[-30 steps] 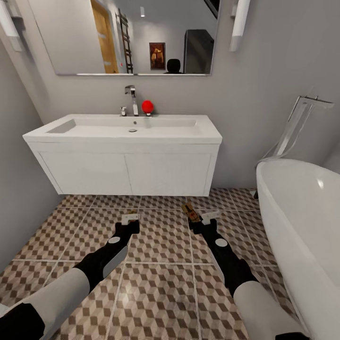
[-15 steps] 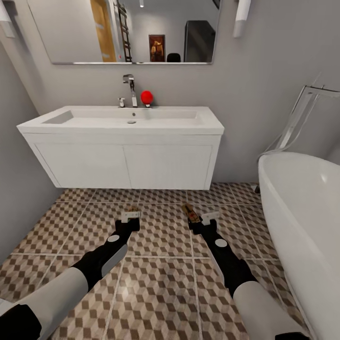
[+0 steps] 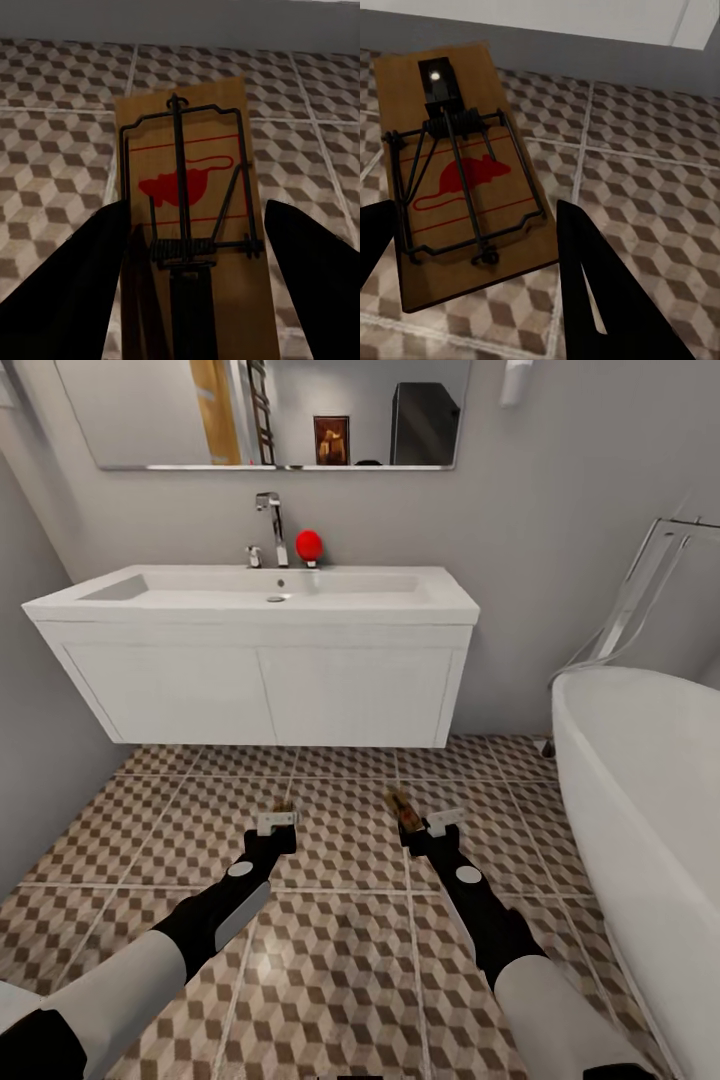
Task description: Take the four mousetraps from the cabinet in the bathroom and place them on the bathroom floor. Make sure all four end up on the same floor surface, and ensure that at least two of them are either under or directly next to the same bathroom sink.
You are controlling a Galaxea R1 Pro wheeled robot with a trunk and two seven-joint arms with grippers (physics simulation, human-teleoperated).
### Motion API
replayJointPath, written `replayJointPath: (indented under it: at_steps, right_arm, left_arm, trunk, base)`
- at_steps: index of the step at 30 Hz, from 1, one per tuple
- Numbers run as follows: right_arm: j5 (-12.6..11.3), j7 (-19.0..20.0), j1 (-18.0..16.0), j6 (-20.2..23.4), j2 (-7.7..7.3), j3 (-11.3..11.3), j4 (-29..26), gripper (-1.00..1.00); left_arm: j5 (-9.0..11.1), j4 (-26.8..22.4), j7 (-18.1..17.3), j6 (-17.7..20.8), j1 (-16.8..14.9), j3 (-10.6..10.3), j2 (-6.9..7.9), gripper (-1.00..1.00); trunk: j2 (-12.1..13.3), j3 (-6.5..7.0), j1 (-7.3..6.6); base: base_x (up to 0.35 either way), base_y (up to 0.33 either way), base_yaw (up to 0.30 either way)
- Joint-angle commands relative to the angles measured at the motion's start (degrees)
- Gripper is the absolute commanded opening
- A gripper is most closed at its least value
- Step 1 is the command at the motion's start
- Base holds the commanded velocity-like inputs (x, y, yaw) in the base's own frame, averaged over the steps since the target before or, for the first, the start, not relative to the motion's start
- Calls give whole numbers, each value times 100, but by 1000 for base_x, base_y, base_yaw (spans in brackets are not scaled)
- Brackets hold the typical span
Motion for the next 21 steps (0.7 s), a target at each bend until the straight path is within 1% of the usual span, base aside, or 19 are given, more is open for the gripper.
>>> replayJointPath:
  at_steps: [1, 21]
  right_arm:
    - [31, 35, -3, -16, 3, -15, 1, -100]
    - [31, 35, -3, -16, 3, -15, 1, -100]
  left_arm:
    - [57, -6, 41, -32, -8, -48, 7, -100]
    - [57, -7, 41, -32, 1, -66, -10, -100]
  trunk:
    - [-44, -32, 21]
    - [-846, -572, 460]
  base:
    - [0, 0, 0]
    - [0, 0, 0]
